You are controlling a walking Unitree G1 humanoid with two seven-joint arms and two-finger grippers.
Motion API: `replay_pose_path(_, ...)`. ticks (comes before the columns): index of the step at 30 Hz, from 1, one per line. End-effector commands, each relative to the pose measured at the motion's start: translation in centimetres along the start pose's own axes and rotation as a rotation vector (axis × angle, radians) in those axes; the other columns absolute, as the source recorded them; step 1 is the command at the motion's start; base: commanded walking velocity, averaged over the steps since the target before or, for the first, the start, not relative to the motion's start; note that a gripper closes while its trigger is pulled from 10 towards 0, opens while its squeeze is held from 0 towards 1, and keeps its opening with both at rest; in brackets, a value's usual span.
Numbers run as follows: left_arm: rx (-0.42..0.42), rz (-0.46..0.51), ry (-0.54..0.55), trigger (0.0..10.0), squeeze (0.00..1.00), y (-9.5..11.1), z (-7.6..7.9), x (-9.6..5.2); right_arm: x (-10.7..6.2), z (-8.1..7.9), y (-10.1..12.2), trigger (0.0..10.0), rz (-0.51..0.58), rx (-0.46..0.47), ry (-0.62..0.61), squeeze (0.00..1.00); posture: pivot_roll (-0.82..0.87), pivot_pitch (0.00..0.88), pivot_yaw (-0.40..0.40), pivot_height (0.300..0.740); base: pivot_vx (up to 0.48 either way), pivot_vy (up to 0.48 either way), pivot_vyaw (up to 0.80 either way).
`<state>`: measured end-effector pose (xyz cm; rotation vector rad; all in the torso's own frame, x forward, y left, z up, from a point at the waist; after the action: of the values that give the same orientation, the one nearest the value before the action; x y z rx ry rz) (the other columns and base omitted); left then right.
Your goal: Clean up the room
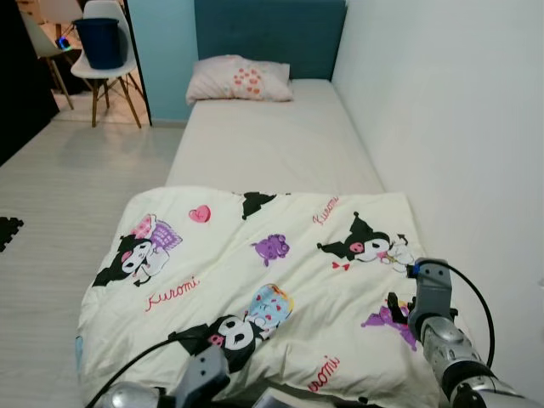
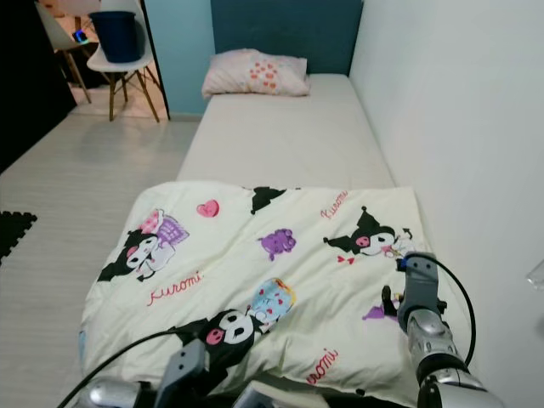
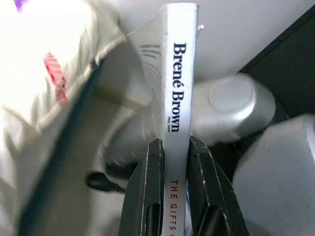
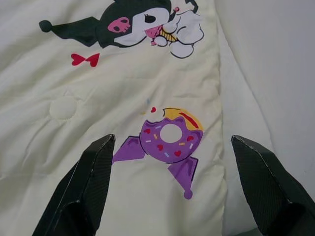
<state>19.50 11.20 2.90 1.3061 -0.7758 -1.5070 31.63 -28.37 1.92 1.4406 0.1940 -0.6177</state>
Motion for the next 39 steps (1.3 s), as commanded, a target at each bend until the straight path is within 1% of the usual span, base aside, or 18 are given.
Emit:
replay_pose_path(1,0.1,0.045,0.092,10.0,0.0,2.6,-1.7,-0.6,-0.1,0.2,-0.5,10.0,-0.024,0.018,-0.007,0.0,0.01,0.0,-0.07,0.74,0.0,0.0,0.0)
replay_pose_path(3,0.219,0.099,0.212,10.0,0.0,5.7,-3.6,-0.9,-0.1,0.2,-0.6,10.0,-0.026,0.023,-0.008,0.0,0.01,0.0,-0.068,0.74,0.0,0.0,0.0)
replay_pose_path(5,0.256,0.143,0.321,10.0,0.0,7.4,-4.8,-1.4,-0.1,0.3,-0.6,10.0,-0.026,0.04,-0.009,0.0,0.01,0.0,-0.068,0.74,0.0,0.0,0.0)
replay_pose_path(6,0.256,0.143,0.321,10.0,0.0,7.4,-4.8,-1.4,-0.1,0.3,-0.6,10.0,-0.026,0.04,-0.009,0.0,0.01,0.0,-0.068,0.74,0.0,0.0,0.0)
replay_pose_path(8,0.299,0.27,0.651,10.0,0.0,11.2,-8.2,-3.9,-0.1,0.7,-0.3,10.0,-0.009,0.103,-0.021,0.0,0.01,0.0,-0.064,0.74,0.0,0.0,0.0)
replay_pose_path(9,0.299,0.27,0.651,10.0,0.0,11.2,-8.2,-3.9,-0.1,0.7,-0.3,10.0,-0.009,0.103,-0.021,0.0,0.01,0.0,-0.064,0.74,0.0,0.0,0.0)
replay_pose_path(11,0.294,0.375,0.959,10.0,0.0,13.5,-10.8,-7.2,-0.1,1.2,-0.1,10.0,-0.002,0.155,-0.041,0.0,0.0,0.0,-0.061,0.74,0.0,0.0,0.0)
replay_pose_path(12,0.294,0.375,0.959,10.0,0.0,13.5,-10.8,-7.2,-0.1,1.2,-0.1,10.0,-0.002,0.155,-0.041,0.0,0.0,0.0,-0.061,0.74,0.0,0.0,0.0)
replay_pose_path(14,0.245,0.465,1.158,10.0,0.0,14.2,-11.9,-9.8,-0.1,2.1,-0.2,10.0,-0.021,0.183,-0.078,0.0,0.0,0.0,-0.064,0.74,0.0,0.0,0.0)
replay_pose_path(16,0.245,0.465,1.158,10.0,0.0,14.2,-11.9,-9.8,-0.1,2.1,-0.2,10.0,-0.021,0.183,-0.078,0.0,0.0,0.0,-0.064,0.74,0.0,0.0,0.0)
replay_pose_path(17,0.197,0.506,1.231,10.0,0.0,14.0,-12.2,-10.9,-0.2,2.7,-0.3,10.0,-0.028,0.191,-0.103,0.0,0.0,0.0,-0.063,0.735,0.0,0.0,0.0)
replay_pose_path(19,0.018,0.491,1.315,10.0,0.0,11.5,-13.0,-11.4,-0.4,4.0,-0.4,10.0,-0.033,0.228,-0.144,0.0,0.01,0.0,-0.069,0.725,0.0,0.0,0.0)
replay_pose_path(21,0.018,0.491,1.315,10.0,0.0,11.5,-13.0,-11.4,-0.4,4.0,-0.4,10.0,-0.033,0.228,-0.144,0.0,0.01,0.0,-0.069,0.725,0.0,0.0,0.0)
replay_pose_path(23,-0.077,0.476,1.337,10.0,0.0,9.7,-13.1,-10.7,-0.6,5.3,-0.4,10.0,-0.025,0.283,-0.176,0.0,0.01,0.0,-0.071,0.715,0.0,0.0,0.0)
replay_pose_path(31,-0.095,0.504,1.375,10.0,0.0,9.7,-13.1,-10.2,-0.9,6.5,-0.8,10.0,-0.024,0.375,-0.21,0.0,0.01,0.0,-0.07,0.695,0.0,0.0,0.0)
replay_pose_path(34,-0.017,0.491,1.401,10.0,0.0,10.6,-13.2,-10.3,-1.0,6.8,-1.1,10.0,-0.016,0.443,-0.212,0.0,0.0,0.0,-0.063,0.68,0.0,0.0,0.0)
replay_pose_path(37,-0.004,0.491,1.405,10.0,0.0,10.9,-13.3,-10.4,-1.0,6.8,-1.1,10.0,-0.016,0.451,-0.21,0.0,0.0,0.0,-0.058,0.675,0.0,0.0,0.0)
replay_pose_path(39,0.077,0.448,1.405,10.0,0.0,11.7,-13.5,-10.6,-1.0,6.6,-1.4,10.0,-0.026,0.459,-0.191,0.0,0.0,0.0,-0.056,0.665,0.0,0.0,0.0)
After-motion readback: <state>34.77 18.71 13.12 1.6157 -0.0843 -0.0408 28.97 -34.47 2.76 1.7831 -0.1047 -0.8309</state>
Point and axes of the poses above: a point about 5 cm out from each wrist's last joint towards the gripper, its own x axis pointing out of the wrist towards the gripper, its own y axis along the axis of the wrist's last joint, z = x × y, the point moved 2 cm from there along x, pointing out of the wrist towards the gripper, and after that the axes turned 1 degree about -x, right-handed, at the moved point
